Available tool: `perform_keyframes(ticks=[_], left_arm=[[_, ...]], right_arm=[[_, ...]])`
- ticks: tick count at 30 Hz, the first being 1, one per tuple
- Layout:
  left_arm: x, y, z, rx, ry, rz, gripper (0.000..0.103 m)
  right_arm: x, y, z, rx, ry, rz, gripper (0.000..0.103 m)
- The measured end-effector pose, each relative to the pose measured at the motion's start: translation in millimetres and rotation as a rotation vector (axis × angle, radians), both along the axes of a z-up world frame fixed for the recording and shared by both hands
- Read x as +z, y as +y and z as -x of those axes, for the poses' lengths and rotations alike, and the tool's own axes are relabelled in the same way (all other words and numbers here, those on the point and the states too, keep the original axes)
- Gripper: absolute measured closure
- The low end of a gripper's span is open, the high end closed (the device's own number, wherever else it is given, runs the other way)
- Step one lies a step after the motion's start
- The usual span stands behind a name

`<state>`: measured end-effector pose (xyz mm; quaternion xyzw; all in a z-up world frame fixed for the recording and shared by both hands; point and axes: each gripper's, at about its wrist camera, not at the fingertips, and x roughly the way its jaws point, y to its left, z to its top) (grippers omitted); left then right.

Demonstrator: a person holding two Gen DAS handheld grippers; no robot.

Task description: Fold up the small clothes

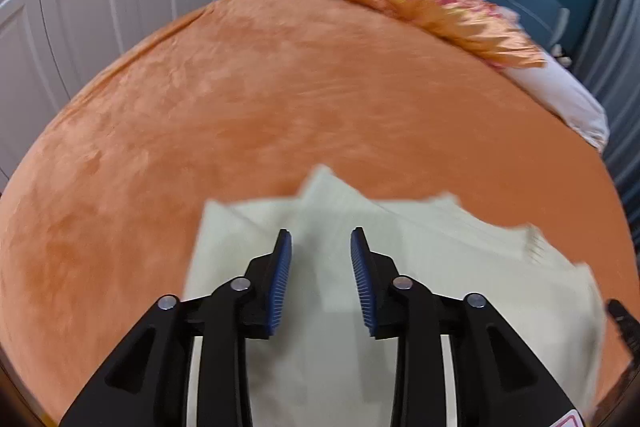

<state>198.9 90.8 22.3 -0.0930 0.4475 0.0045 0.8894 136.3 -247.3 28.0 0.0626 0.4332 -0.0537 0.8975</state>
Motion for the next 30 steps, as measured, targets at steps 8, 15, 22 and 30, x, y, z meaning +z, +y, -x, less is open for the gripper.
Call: perform_keyframes(ticks=[8, 15, 22, 30], left_arm=[[-5.7, -78.9, 92.7, -0.208, 0.074, -0.083, 0.057], [-36.7, -59.6, 121.2, -0.181, 0.159, -0.172, 0.057], [-35.6, -47.0, 132.9, -0.140, 0.168, -0.214, 0.057], [-34.4, -46.5, 141.1, -0.136, 0.167, -0.253, 0.057]], right_arm=[[-20.5, 106.6, 55.6, 0.295, 0.102, -0.086, 0.069], [-48.0, 53.2, 92.4, 0.174, 0.168, -0.053, 0.072], [-55.0, -17.4, 127.7, 0.012, 0.158, -0.081, 0.091], [-49.0, -0.6, 127.5, 0.004, 0.146, -0.020, 0.091]])
